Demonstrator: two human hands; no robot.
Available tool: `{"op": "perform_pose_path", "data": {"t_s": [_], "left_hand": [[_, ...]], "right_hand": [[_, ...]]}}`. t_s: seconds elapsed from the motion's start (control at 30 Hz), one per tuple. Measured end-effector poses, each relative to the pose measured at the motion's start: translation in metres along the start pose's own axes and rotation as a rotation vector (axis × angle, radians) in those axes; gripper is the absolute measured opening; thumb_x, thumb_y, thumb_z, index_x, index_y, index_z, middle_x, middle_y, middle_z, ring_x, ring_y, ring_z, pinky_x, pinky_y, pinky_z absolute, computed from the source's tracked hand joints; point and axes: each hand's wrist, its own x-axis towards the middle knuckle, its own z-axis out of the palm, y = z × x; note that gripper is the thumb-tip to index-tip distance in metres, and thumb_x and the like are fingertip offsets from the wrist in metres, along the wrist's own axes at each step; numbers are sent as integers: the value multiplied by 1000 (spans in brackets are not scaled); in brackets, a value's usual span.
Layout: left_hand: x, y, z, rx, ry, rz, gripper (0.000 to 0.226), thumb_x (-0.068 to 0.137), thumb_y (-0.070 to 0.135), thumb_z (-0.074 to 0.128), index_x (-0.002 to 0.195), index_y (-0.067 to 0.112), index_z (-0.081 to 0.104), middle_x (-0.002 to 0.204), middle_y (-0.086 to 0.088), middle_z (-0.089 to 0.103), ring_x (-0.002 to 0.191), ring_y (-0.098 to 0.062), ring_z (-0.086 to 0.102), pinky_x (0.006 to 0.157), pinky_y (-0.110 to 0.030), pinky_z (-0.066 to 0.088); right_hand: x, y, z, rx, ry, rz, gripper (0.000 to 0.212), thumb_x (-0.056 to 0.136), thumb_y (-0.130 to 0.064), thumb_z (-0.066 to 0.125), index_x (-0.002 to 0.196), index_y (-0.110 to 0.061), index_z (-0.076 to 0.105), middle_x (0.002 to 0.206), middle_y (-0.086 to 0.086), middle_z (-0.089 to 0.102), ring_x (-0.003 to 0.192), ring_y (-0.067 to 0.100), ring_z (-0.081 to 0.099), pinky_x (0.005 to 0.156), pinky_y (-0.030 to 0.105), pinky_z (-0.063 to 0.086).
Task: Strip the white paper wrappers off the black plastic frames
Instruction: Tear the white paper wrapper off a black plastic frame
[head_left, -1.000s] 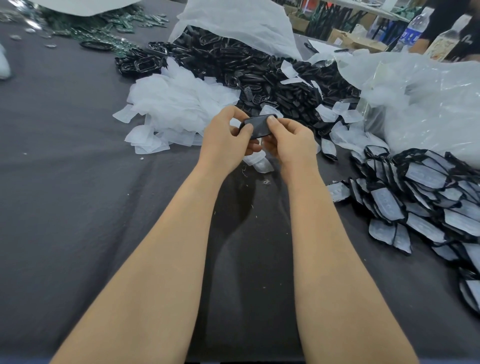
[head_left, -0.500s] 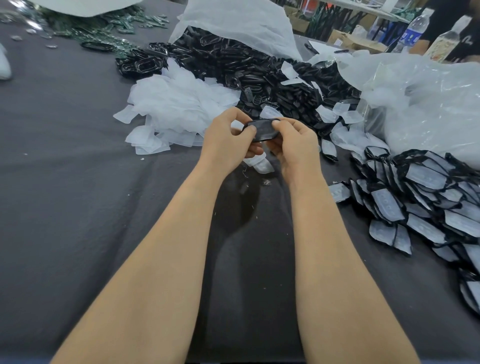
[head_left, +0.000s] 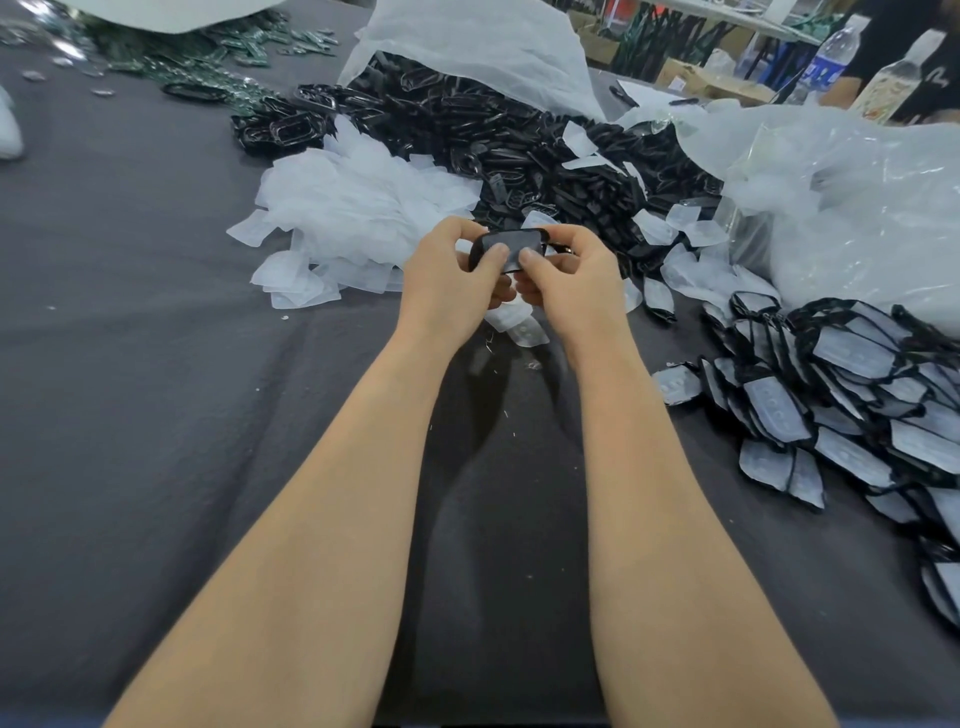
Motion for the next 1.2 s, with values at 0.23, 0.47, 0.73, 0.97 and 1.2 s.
{"op": "perform_pose_path", "data": {"t_s": [0.23,0.47,0.73,0.97,1.2], "left_hand": [[-1,-1,0,55,-4,20,20,91,5,57,95,21,48,77,-5,67,61,-9,66,74,-32,59],[-1,2,0,15,-32,-26,20,95,3,49,102,21,49,77,-5,68,69,-14,69,82,-37,58],[-8,42,47,38,-88,105,10,93,12,55,94,19,47,70,-5,65,55,-12,67,67,-32,59],[-30,68,158,275,-228,215,11,94,23,56,100,13,55,94,-1,65,85,-17,59,70,-24,40],[-50,58,228,519,-300,200,24,96,30,52,114,16,57,128,-8,47,119,-29,46,98,-40,40]], "right_hand": [[-1,0,-2,13,-27,11,22,92,-1,55,112,-10,55,77,7,68,66,16,68,72,29,57],[-5,-8,-4,-1,1,48,21,93,-6,54,113,-8,57,82,10,70,71,19,69,74,32,58],[-8,-28,-53,-188,319,-10,2,91,-18,60,89,-17,60,83,5,66,87,26,67,87,42,53],[-34,-21,-156,-288,677,28,16,91,-20,61,103,-10,65,78,-5,61,81,16,60,77,25,47],[-50,0,-203,-653,840,233,19,96,-32,52,104,-19,63,109,1,62,115,26,48,98,39,35]]}}
